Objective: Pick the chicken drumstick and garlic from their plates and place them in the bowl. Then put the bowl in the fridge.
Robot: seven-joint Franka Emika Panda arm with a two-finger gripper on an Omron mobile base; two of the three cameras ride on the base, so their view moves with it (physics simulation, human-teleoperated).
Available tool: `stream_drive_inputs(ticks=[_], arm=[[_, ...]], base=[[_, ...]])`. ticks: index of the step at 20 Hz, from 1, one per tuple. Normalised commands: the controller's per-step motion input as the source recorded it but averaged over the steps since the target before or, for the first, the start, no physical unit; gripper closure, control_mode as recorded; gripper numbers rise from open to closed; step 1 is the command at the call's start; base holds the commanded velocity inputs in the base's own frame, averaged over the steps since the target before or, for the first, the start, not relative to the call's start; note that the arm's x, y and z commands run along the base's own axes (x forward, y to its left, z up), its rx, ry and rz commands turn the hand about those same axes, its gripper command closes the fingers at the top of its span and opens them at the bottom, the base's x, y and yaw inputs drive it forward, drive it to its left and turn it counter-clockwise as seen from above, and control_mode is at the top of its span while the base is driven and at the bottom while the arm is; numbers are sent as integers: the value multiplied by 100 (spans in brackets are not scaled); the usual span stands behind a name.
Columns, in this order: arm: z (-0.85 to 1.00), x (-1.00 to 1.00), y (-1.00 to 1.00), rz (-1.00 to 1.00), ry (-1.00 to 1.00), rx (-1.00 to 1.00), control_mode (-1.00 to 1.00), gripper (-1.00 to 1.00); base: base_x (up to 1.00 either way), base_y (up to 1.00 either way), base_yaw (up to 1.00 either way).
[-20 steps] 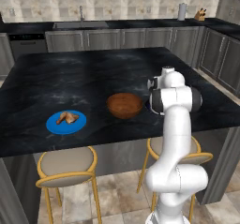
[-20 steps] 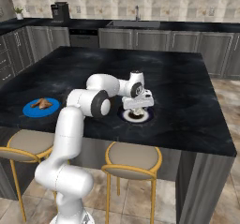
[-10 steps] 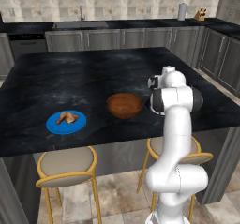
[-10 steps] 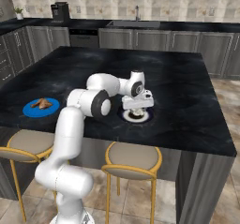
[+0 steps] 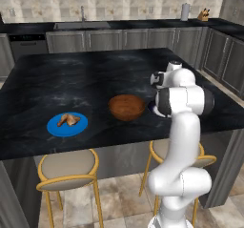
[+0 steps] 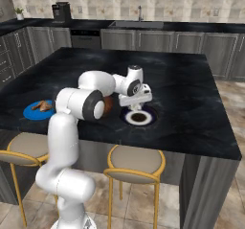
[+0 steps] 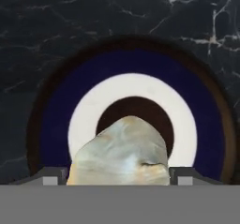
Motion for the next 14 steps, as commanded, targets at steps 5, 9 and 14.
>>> stream_drive_inputs(ticks=[5, 9, 14], arm=[[46, -31, 55, 9, -17, 0, -100, 100], [40, -27, 52, 3, -17, 0, -100, 100], [31, -10, 60, 0, -8, 1, -100, 100]], base=[[0, 0, 0], [0, 0, 0], [0, 0, 0]])
